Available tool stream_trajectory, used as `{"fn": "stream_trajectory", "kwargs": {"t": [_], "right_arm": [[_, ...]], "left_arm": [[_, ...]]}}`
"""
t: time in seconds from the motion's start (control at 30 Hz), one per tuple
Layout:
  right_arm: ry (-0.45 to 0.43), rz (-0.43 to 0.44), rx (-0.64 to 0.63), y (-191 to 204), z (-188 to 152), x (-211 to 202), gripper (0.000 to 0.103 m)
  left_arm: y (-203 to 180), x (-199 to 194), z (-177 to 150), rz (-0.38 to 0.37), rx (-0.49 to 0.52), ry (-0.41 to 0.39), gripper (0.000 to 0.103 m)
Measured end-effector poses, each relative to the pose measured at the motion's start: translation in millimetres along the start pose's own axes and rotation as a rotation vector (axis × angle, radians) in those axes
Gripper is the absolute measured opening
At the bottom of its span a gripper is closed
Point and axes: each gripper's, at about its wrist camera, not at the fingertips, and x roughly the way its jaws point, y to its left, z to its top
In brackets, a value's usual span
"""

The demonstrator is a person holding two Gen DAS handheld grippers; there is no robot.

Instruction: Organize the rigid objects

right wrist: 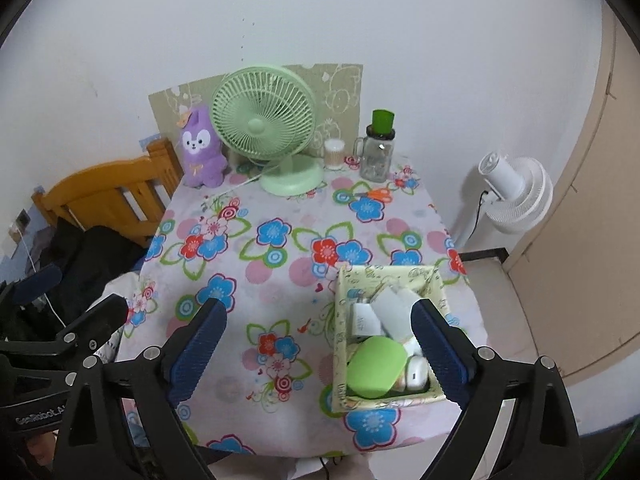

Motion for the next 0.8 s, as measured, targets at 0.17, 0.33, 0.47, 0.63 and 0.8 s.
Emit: {"fn": "stream_trajectory", "kwargs": {"t": [0.17,0.33,0.47,0.63,0.8], "right_arm": [[-0.016,-0.015,0.003,-9.8,3.3,-8.0,0.095],[-0.021,-0.018,0.022,-19.0,4.2,-9.0,0.095],[-0.024,-0.013,0.037,-25.4,4.6,-8.9,0.095],[-0.039,-0.011,0.045,-31.8,4.7,-11.4,0.095],[-0.049,-0.006,0.048,-37.0,4.5,-14.1,0.095]], "left_arm": [[-7.5,-1.7,4.3,-0.034,-0.012,0.005,0.103],[-14.3,-0.8,8.3,-0.032,-0.016,0.015,0.103],[-21.6,-2.4,10.9,-0.015,-0.007,0.006,0.103],[-29.0,-5.4,11.8,-0.006,-0.008,-0.005,0.103],[-35.1,-9.3,12.3,0.004,-0.002,-0.020,0.103]]}}
